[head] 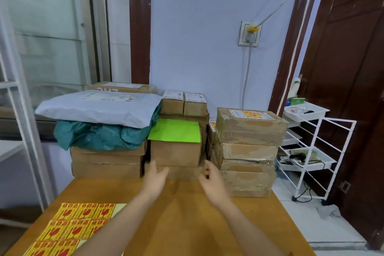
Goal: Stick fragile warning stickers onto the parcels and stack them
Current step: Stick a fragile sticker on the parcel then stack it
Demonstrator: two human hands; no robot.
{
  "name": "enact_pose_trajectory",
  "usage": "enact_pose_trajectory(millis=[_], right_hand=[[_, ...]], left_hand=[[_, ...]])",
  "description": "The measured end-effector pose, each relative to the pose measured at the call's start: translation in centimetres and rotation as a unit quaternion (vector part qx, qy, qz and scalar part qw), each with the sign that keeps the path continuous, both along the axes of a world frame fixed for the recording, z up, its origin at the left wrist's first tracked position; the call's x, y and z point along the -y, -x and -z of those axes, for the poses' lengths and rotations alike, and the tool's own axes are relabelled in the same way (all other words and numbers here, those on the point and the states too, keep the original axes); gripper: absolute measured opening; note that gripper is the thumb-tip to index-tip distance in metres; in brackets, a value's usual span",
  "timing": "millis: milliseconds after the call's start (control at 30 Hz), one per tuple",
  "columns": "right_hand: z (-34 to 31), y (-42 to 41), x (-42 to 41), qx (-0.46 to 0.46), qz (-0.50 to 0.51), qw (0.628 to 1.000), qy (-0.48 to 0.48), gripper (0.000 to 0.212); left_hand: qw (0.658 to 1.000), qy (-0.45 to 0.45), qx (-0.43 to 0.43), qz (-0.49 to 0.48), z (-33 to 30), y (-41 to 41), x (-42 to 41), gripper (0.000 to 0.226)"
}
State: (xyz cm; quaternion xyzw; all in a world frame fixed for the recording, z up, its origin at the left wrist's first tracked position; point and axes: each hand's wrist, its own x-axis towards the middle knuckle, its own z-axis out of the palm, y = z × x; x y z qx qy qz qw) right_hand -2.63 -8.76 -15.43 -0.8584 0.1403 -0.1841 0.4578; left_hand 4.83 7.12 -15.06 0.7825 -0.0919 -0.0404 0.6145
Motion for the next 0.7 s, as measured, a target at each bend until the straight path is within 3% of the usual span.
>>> enact_pose_trajectory(millis=[233, 500, 700], right_hand=[[-2.9, -4.4, 0.7, 0.002, 0.025, 0.993, -0.116, 0.079], [-3.1, -7.2, 0.7, -0.025, 0.003, 0.978, -0.208, 0.082], [-3.2, -7.1, 0.5, 0.004, 0.008, 0.967, -0.254, 0.077]], left_hand=[[0.998, 0.057, -0.010, -0.025, -2.3, -3.0, 0.2, 0.074], [0.999, 0.049, -0.008, -0.019, -2.6, -4.9, 0.8, 0.074], [0.997, 0.071, -0.010, -0.007, -2.1, -5.1, 0.7, 0.071]])
